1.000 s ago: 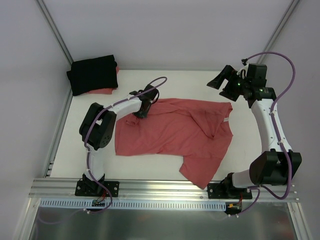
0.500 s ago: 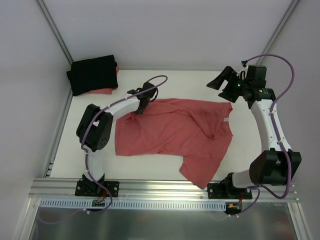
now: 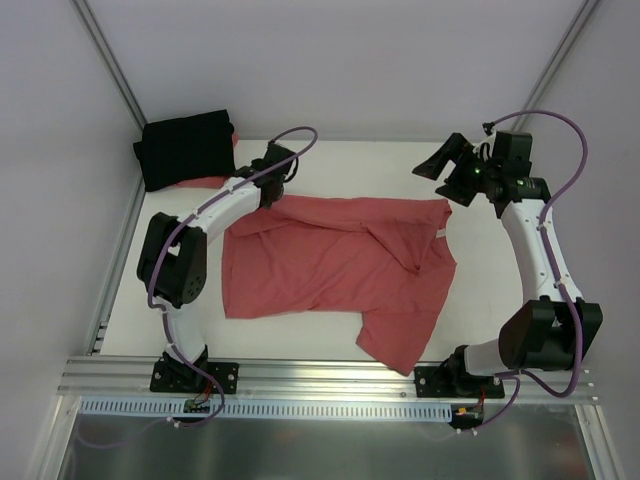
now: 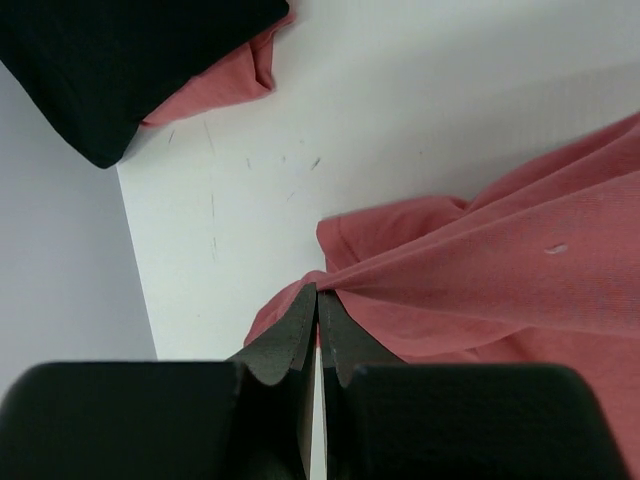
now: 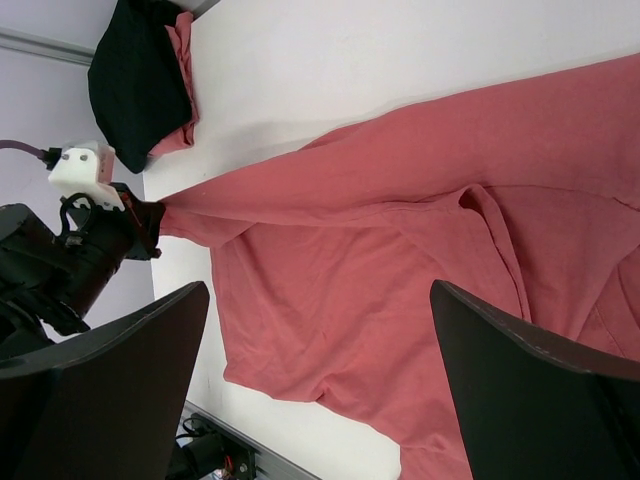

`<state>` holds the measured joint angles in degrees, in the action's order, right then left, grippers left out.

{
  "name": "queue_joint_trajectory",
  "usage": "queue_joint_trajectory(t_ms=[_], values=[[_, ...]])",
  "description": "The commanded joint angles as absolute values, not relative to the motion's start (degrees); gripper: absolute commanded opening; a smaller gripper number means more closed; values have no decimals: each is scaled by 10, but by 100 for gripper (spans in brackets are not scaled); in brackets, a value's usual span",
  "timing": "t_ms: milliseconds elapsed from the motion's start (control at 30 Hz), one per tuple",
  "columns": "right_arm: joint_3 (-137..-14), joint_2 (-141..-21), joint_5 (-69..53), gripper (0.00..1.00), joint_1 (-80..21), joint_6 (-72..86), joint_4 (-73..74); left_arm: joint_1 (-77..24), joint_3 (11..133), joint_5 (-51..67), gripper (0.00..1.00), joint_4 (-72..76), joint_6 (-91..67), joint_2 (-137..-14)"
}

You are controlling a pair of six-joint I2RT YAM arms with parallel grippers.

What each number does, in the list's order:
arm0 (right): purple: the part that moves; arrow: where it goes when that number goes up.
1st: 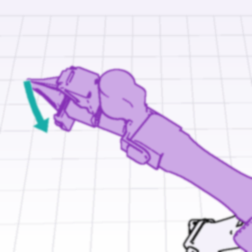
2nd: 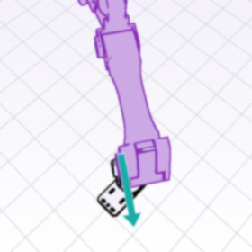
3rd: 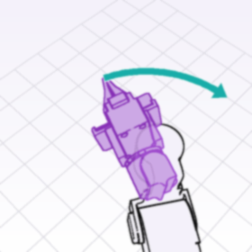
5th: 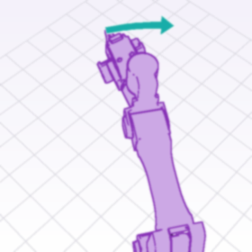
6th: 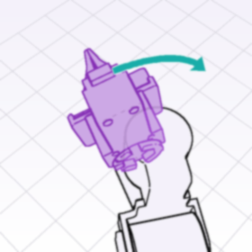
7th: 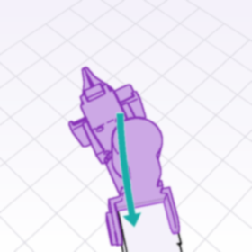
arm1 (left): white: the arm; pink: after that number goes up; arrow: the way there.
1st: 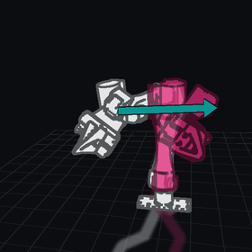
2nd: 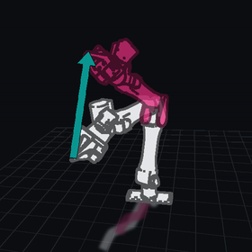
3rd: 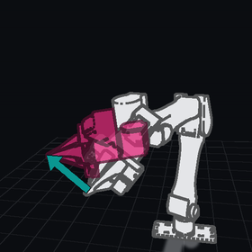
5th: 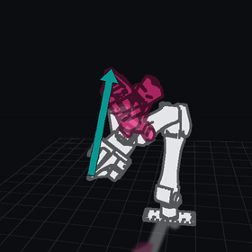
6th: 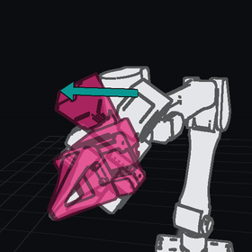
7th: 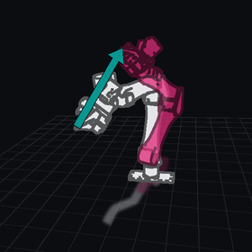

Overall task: Fold and stack the t-shirts
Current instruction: Fold the flattened tshirt in 1/3 of the way

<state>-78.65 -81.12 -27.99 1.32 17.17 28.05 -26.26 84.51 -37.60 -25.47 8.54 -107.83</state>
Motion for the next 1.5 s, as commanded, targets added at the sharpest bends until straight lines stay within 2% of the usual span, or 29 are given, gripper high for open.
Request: queue_joint_trajectory(t_ms=[0, 633, 667, 733, 767, 800, 867, 967, 1100, 1233, 1267, 1300, 1467], values=[[-780, -803, -294, 99, 18, 180, 260, -268, 879, -362, 0, -265, 80, -1056], [-769, -798, -300, 99, 24, 207, 238, -345, 749, -359, 0, -352, 2, -1005], [-768, -797, -300, 99, 24, 206, 238, -345, 739, -359, 4, -356, -8, -999], [-768, -795, -298, 100, 24, 199, 246, -345, 726, -360, 41, -359, -30, -985], [-769, -794, -297, 100, 24, 195, 250, -345, 711, -360, 75, -357, -45, -978], [-767, -793, -298, 99, 24, 191, 252, -345, 704, -352, 88, -354, -51, -971], [-762, -792, -306, 99, 24, 181, 254, -345, 687, -331, 99, -341, -68, -945], [-745, -794, -329, 100, 23, 172, 244, -345, 678, -289, 99, -317, -104, -908], [-744, -855, -355, 99, 15, 132, 302, -345, 678, -202, 99, -249, -144, -851], [-715, -886, -358, 98, 5, 112, 287, -344, 735, -127, 99, -223, -165, -827], [-708, -904, -365, 92, 3, 114, 278, -345, 748, -120, 99, -228, -163, -830], [-707, -904, -365, 90, 1, 115, 273, -345, 761, -119, 99, -232, -162, -830], [-702, -974, -363, 90, -14, 117, 244, -345, 828, -106, 99, -245, -129, -834]])
